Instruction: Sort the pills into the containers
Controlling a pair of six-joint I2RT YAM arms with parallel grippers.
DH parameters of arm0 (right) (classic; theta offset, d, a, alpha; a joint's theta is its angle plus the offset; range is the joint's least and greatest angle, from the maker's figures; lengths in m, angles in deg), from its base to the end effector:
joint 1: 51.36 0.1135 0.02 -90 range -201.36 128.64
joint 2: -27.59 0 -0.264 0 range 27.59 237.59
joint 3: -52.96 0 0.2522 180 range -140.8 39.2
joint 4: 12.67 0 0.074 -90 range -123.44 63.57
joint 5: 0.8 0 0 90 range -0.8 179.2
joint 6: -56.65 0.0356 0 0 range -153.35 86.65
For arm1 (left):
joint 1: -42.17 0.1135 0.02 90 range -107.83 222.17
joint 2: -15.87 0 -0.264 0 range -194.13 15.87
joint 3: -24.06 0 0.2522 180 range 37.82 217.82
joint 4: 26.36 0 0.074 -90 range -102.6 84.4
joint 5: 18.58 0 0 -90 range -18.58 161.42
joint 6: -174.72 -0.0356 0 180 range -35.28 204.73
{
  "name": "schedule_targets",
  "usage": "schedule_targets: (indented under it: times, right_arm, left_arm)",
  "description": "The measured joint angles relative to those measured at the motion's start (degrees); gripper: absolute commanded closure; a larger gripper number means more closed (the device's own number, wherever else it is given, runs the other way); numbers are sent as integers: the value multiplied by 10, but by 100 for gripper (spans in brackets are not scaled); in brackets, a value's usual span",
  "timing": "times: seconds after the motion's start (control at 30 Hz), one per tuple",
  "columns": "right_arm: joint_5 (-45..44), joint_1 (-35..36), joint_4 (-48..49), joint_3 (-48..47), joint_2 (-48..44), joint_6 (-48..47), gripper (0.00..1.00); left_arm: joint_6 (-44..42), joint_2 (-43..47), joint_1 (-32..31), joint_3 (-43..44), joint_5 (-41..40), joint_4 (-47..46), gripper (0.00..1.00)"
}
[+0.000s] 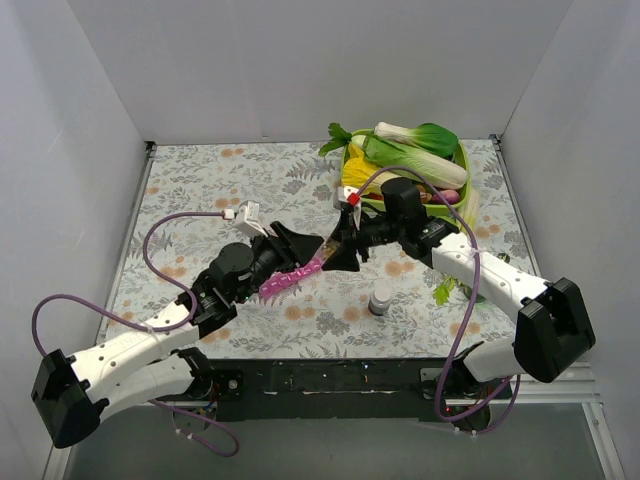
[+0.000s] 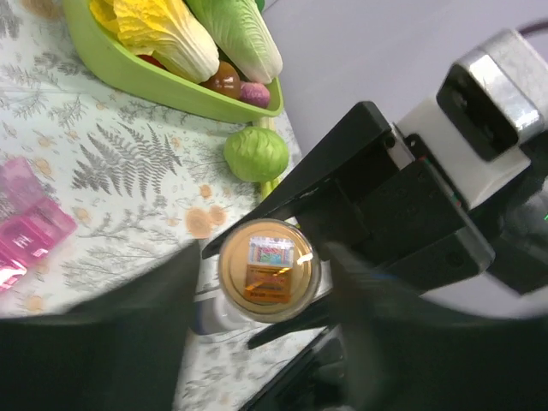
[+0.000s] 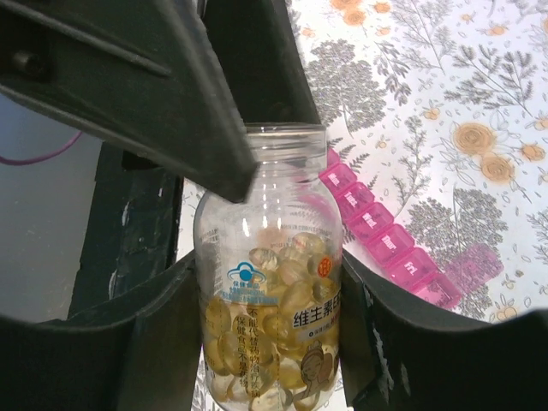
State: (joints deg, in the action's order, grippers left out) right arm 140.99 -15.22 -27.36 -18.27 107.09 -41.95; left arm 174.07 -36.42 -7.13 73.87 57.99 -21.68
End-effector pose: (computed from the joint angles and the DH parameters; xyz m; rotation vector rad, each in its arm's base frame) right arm 0.2338 0.2053 0.2993 -1.2888 1.5253 1.1960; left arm 0.1486 -0.1601 0.2979 -0.8639 1.7747 -1.5389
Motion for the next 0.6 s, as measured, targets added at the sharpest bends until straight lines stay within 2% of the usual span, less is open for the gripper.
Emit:
schedule_targets:
  times: [0.03, 0.17, 0.4, 0.5, 0.6]
  right_arm:
    - [2, 1, -7, -3, 0, -11, 94]
    - [24, 2, -69, -15, -5, -84, 94]
    - [54, 4, -204, -18, -27, -252, 94]
    - [54, 14, -250, -26, -30, -310, 94]
    - [54, 24, -276, -33, -30, -344, 94]
  left_arm:
    - [-2, 6, 4, -4, 14, -1, 2]
    - [-76, 67, 33, -17, 94, 11, 2]
    - [-375, 217, 41, -22, 301, 59, 2]
    - [-482, 211, 41, -29, 389, 71, 2]
    - [-551, 149, 41, -29, 453, 83, 2]
